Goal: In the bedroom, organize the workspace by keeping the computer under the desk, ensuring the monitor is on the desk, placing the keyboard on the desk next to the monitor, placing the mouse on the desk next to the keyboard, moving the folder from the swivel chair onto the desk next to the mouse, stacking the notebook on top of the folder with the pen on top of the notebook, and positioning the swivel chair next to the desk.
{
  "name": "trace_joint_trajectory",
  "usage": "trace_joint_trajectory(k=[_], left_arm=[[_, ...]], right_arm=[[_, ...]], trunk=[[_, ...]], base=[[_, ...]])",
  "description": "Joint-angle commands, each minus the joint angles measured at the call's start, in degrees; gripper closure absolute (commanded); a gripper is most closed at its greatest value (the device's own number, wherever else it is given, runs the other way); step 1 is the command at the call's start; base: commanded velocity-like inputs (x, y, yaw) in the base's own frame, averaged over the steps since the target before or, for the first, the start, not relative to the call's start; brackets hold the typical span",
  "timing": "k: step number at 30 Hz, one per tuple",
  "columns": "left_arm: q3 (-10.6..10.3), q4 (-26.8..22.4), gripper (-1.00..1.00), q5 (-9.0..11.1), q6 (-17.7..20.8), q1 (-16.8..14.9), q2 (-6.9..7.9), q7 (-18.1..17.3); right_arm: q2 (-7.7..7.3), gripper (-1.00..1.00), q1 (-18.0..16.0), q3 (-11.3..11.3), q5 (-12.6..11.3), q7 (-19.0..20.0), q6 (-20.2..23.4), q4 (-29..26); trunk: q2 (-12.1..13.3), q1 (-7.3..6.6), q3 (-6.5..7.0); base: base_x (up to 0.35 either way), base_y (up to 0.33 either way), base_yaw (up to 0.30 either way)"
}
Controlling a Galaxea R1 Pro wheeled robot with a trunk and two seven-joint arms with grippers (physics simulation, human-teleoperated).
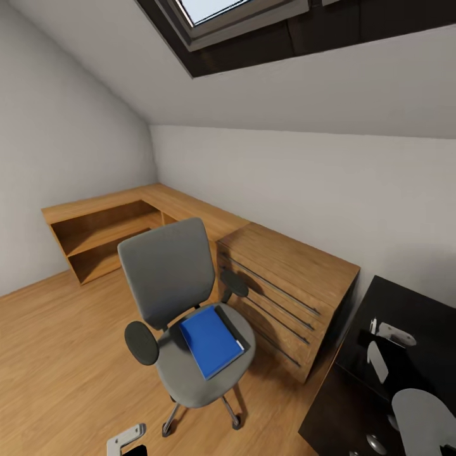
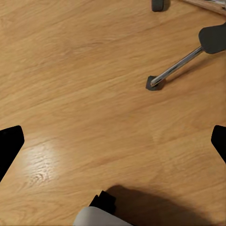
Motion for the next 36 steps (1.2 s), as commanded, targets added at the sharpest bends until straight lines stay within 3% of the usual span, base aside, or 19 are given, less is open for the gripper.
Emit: trace_joint_trajectory(k=[1,6,12,13,26,30,34,36], left_arm=[[-0.2,-0.1,-1.00,0.4,-0.2,-0.1,0.07,0.3],[-0.2,-0.1,-1.00,0.4,-0.2,-0.1,0.07,0.3],[-0.2,-0.2,-1.00,0.4,-0.2,-0.1,0.15,0.2],[-0.2,-0.2,-1.00,0.4,-0.2,-0.1,0.15,0.2],[-0.3,-0.2,-1.00,0.4,-0.2,-0.1,0.15,0.2],[-0.4,-0.2,-1.00,0.4,-0.2,-0.1,0.15,0.2],[-0.5,-0.1,-1.00,0.3,-0.1,-0.1,0.15,0.3],[-0.6,-0.1,-1.00,0.3,-0.1,-0.1,0.15,0.3]], right_arm=[[-0.15,1.00,-0.4,0.0,-0.5,-0.3,-0.6,0.9],[-0.51,1.00,-1.1,0.0,-0.5,-0.3,-1.9,3.3],[-0.57,1.00,-1.2,0.0,-0.5,-0.4,-2.0,3.6],[-0.57,-1.00,-1.2,0.0,-0.5,-0.4,-2.0,3.6],[-0.58,-1.00,-1.2,0.0,-0.4,-1.0,-1.8,3.2],[-0.43,-1.00,-1.2,0.0,-0.4,-1.0,-1.7,0.3],[1.24,-1.00,-1.1,0.0,-0.3,-1.1,0.6,-8.4],[3.85,-1.00,-0.7,-0.1,-0.2,-1.2,4.7,-15.7]], trunk=[[-0.5,0.23,-0.25],[-2.5,1.33,-1.15],[-2.5,1.33,-1.15],[-2.5,1.33,-1.15],[-2.5,1.33,-1.15],[-2.5,1.33,-1.15],[-2.5,1.33,-1.15],[-2.5,1.33,-1.15]], base=[[0.000,0.000,0.000],[0.000,0.000,0.000],[0.000,0.000,0.000],[0.000,0.000,0.000],[0.000,0.000,0.000],[0.000,0.000,0.000],[0.000,0.000,0.000],[0.000,0.000,0.000]])
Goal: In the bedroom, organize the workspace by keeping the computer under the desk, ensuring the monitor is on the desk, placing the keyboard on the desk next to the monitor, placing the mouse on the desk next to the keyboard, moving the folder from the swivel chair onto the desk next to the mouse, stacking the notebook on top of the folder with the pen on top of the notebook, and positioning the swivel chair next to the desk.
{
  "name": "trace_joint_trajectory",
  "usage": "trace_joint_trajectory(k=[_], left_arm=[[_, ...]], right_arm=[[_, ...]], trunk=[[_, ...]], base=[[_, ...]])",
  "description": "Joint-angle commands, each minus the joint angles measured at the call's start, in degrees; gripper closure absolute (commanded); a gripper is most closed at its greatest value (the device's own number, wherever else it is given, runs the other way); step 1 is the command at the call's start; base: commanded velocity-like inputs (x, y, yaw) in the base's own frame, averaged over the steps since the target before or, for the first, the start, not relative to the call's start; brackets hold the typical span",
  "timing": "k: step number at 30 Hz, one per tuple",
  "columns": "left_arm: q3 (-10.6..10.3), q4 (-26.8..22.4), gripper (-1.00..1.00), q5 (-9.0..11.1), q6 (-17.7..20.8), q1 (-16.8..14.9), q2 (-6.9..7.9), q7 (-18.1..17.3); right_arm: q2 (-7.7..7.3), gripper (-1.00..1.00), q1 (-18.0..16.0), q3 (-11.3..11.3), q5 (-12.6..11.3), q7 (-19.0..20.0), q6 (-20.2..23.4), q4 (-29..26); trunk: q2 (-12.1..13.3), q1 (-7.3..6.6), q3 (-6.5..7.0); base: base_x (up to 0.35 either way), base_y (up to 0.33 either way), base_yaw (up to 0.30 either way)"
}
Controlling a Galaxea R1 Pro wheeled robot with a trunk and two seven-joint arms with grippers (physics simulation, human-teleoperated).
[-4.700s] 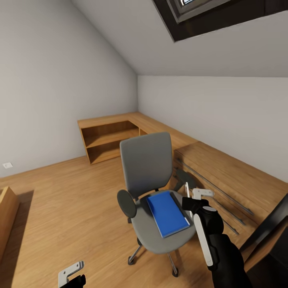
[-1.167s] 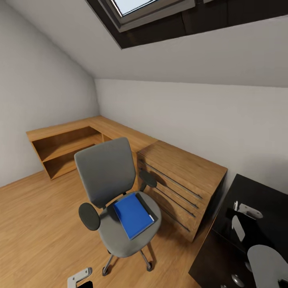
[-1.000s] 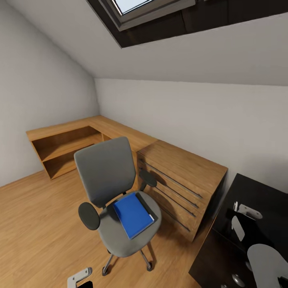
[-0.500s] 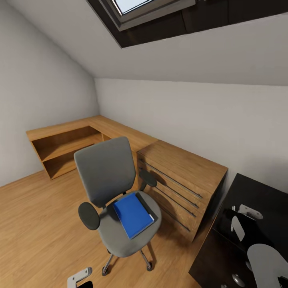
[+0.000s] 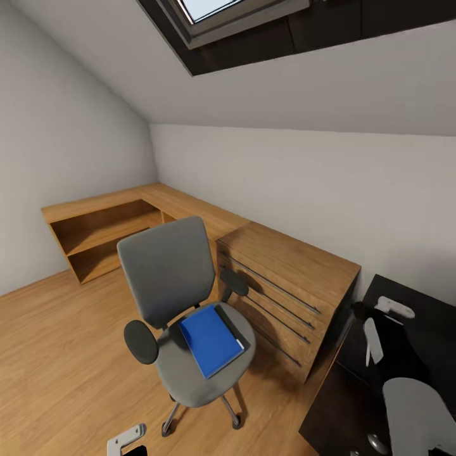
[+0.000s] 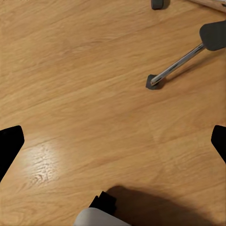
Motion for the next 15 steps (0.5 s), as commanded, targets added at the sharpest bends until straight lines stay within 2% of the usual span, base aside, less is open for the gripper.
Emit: trace_joint_trajectory(k=[1,4,7,11,15], left_arm=[[-0.2,-0.1,-1.00,0.4,-0.2,-0.1,0.07,0.3],[-0.3,-0.1,-1.00,0.3,-0.2,-0.1,0.07,0.3],[-0.3,-0.1,-1.00,0.3,-0.2,-0.1,0.07,0.3],[-0.3,0.0,-1.00,0.3,-0.2,-0.1,0.07,0.4],[-0.2,0.0,-1.00,0.4,-0.2,-0.1,0.08,0.4]], right_arm=[[0.73,-1.00,0.1,0.0,-0.3,-0.3,1.4,-2.1],[4.41,-1.00,2.7,0.1,-0.1,-0.5,6.3,-10.8],[7.61,-1.00,6.1,0.6,-0.1,-0.6,8.4,-16.8],[11.66,-1.00,7.8,3.3,0.6,-0.6,9.1,-18.9],[13.58,-1.00,8.6,5.4,1.0,-0.6,9.2,-19.4]], trunk=[[0.0,0.00,-0.07],[0.0,0.00,-0.07],[0.0,0.00,-0.07],[0.0,0.00,-0.07],[0.0,0.00,-0.07]], base=[[0.000,0.000,0.000],[0.000,0.000,0.000],[0.000,0.000,0.000],[0.000,0.000,0.000],[0.000,0.000,0.000]])
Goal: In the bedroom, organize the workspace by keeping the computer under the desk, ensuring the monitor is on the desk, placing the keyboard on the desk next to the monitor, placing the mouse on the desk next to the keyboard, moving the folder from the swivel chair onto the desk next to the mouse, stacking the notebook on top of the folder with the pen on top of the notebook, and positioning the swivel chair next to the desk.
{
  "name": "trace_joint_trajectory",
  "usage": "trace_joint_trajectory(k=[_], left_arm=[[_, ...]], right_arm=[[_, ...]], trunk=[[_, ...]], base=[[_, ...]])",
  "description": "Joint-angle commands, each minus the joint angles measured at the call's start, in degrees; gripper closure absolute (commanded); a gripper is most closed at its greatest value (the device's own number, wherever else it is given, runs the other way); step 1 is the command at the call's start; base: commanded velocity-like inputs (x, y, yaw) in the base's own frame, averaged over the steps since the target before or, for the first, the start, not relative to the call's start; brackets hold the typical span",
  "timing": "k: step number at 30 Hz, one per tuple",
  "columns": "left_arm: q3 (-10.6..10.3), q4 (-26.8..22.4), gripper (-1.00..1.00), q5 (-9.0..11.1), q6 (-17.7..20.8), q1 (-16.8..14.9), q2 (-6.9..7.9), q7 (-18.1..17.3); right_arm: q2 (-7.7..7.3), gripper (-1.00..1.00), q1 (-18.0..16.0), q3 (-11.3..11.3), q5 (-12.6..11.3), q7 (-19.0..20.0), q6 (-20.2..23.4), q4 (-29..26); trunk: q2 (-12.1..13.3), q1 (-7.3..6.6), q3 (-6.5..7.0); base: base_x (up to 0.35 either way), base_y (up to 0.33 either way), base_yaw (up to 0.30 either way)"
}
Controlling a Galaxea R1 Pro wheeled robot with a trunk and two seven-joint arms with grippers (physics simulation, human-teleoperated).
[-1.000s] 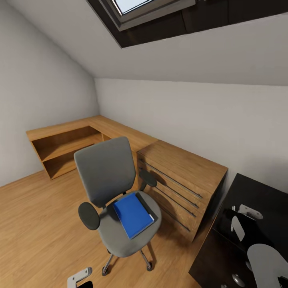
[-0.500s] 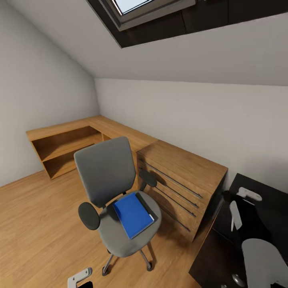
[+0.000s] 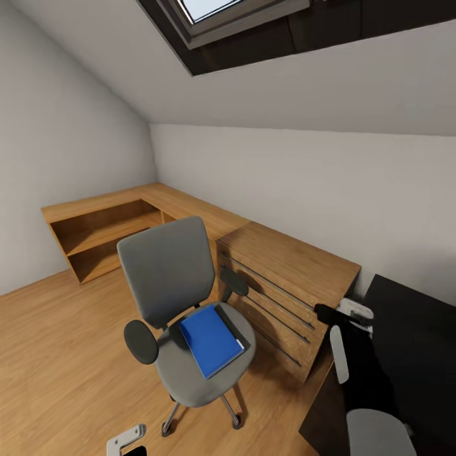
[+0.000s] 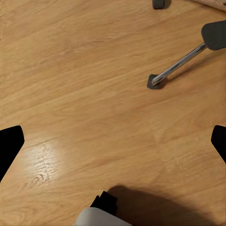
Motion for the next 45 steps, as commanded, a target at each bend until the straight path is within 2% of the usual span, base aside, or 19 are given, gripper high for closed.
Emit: trace_joint_trajectory(k=[1,5,8,11,23,37,40,41,45], left_arm=[[-0.2,-0.1,-1.00,0.4,-0.2,-0.1,0.12,0.3],[-0.2,0.0,-1.00,0.4,-0.2,-0.1,0.14,0.3],[-0.2,0.2,-1.00,0.5,-0.2,-0.1,0.13,0.4],[0.0,0.7,-1.00,0.5,-0.3,-0.1,0.18,0.4],[0.3,1.2,-1.00,0.6,-0.3,-0.1,0.23,0.5],[0.7,1.1,-1.00,0.5,-0.4,-0.1,0.26,0.4],[2.8,0.3,-1.00,0.4,-0.6,-0.1,0.21,0.3],[4.3,0.0,-1.00,0.4,-0.6,-0.1,0.16,0.0],[4.9,-0.2,-1.00,0.5,-0.6,-0.1,0.15,-0.2]], right_arm=[[0.94,-1.00,0.2,1.6,-0.2,-0.2,0.3,0.0],[1.46,-1.00,1.3,4.8,-0.3,-0.1,0.3,-0.1],[1.60,-1.00,1.5,5.3,-0.3,-0.1,0.2,0.2],[1.88,-1.00,1.6,6.8,-0.3,-0.2,0.2,0.3],[2.12,-1.00,1.7,10.4,-0.3,-0.2,-0.2,2.3],[2.00,-1.00,1.7,11.1,-0.2,-0.2,-0.3,2.7],[1.96,-1.00,1.7,11.2,-0.2,-0.1,-0.3,2.5],[1.95,-1.00,1.7,11.4,-0.3,0.0,-0.2,2.5],[1.94,-1.00,1.7,11.8,-0.4,0.1,-0.3,2.6]], trunk=[[0.0,0.00,-0.06],[0.0,0.00,-0.06],[0.0,0.00,-0.06],[0.0,0.00,-0.06],[0.0,0.00,-0.06],[0.0,0.00,-0.13],[0.0,0.00,-0.14],[-0.4,0.22,-0.32],[-2.0,1.10,-1.03]], base=[[0.000,0.000,0.000],[0.000,0.000,0.002],[0.000,0.000,0.111],[0.000,0.000,0.238],[0.000,0.000,0.279],[0.000,0.000,0.243],[0.000,0.000,0.026],[0.000,0.000,0.006],[0.000,0.000,0.003]])
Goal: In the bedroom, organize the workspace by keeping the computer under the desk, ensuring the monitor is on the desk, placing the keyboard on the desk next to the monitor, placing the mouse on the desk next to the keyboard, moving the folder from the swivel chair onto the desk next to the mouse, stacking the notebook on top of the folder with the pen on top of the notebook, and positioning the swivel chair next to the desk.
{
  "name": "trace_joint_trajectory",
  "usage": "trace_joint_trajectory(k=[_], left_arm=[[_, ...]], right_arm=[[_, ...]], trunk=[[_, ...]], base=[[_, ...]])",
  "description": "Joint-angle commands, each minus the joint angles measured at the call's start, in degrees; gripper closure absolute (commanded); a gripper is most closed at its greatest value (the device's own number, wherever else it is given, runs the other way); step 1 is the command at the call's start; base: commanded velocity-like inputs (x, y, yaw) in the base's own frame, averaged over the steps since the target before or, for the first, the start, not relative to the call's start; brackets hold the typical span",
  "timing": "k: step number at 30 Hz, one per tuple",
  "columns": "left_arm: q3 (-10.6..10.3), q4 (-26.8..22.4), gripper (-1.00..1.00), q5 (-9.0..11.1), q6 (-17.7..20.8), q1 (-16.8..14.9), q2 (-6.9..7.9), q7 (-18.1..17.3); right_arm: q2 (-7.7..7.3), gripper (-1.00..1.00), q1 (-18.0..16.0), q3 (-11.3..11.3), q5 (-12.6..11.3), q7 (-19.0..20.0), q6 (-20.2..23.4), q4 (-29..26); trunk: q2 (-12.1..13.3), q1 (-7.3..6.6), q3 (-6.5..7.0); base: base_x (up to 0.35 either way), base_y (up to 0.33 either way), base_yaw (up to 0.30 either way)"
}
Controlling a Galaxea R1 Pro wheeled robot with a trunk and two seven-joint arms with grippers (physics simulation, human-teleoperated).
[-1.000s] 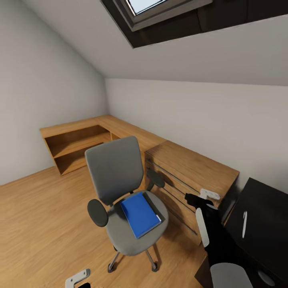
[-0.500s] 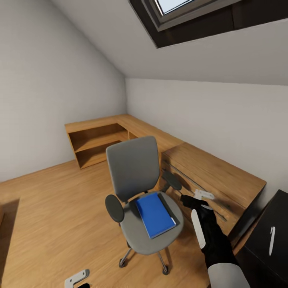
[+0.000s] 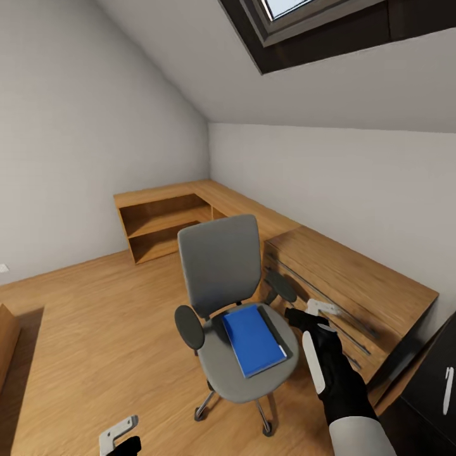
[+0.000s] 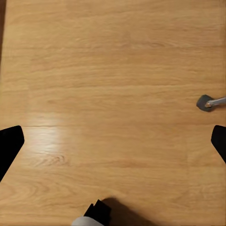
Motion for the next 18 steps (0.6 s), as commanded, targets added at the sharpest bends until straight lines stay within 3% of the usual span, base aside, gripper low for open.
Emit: trace_joint_trajectory(k=[1,2,5,6,8,11,12,13,14,17,18], left_arm=[[-0.3,-0.1,-1.00,0.4,-0.3,-0.1,0.07,0.3],[-0.4,-1.1,-1.00,0.4,-0.1,-0.1,0.06,0.1],[-0.4,-3.6,-1.00,0.4,0.0,-0.1,0.15,0.1],[1.0,-10.8,-1.00,0.4,3.0,-0.1,2.05,0.2],[2.2,-12.5,-1.00,0.4,5.3,-0.1,2.36,0.3],[9.5,-15.6,-1.00,0.5,14.3,-0.1,2.64,0.3],[11.1,-15.8,-1.00,0.6,15.9,-0.1,2.62,0.3],[15.4,-16.3,-1.00,0.8,20.7,-0.2,2.20,0.3],[16.7,-16.3,-1.00,0.8,22.2,-0.4,1.97,0.2],[24.1,-16.7,-1.00,1.5,30.0,-3.1,0.22,0.0],[25.0,-16.7,-1.00,1.8,30.8,-3.6,-0.07,-0.2]], right_arm=[[0.04,-1.00,0.1,0.1,-0.3,-0.2,0.2,0.0],[-0.21,-1.00,0.8,0.4,-0.2,2.5,-0.1,1.6],[-0.27,-1.00,0.9,0.9,-0.2,5.2,-1.2,3.9],[-0.28,-1.00,0.8,4.4,-0.2,8.2,-4.6,8.1],[-0.32,-1.00,0.7,4.8,-0.3,8.8,-5.5,9.1],[-0.43,-1.00,-0.3,5.3,0.0,11.9,-10.2,14.2],[-0.48,-1.00,-0.8,5.4,0.0,12.4,-10.8,15.2],[-0.97,-1.00,-2.9,5.3,0.0,13.5,-12.1,18.2],[-1.26,-1.00,-3.6,5.2,-0.1,13.8,-12.4,19.3],[-3.50,-1.00,-7.4,4.9,-1.6,14.8,-14.6,27.2],[-3.79,-1.00,-8.0,4.9,-2.2,15.1,-15.2,28.3]], trunk=[[-0.5,0.23,-0.25],[-0.9,0.45,-0.43],[-2.1,1.11,-0.97],[-2.5,1.33,-1.15],[-3.3,1.77,-1.50],[-4.5,2.43,-2.04],[-4.9,2.64,-2.22],[-5.3,2.86,-2.40],[-5.7,3.08,-2.58],[-6.9,3.74,-3.12],[-7.3,3.96,-3.30]], base=[[0.000,0.000,0.001],[0.000,0.000,0.000],[0.000,0.000,0.000],[0.000,0.000,0.000],[0.000,0.000,0.000],[0.000,0.000,0.000],[0.000,0.000,0.000],[0.000,0.000,0.000],[0.000,0.000,0.000],[0.000,0.000,0.000],[0.000,0.000,0.000]])
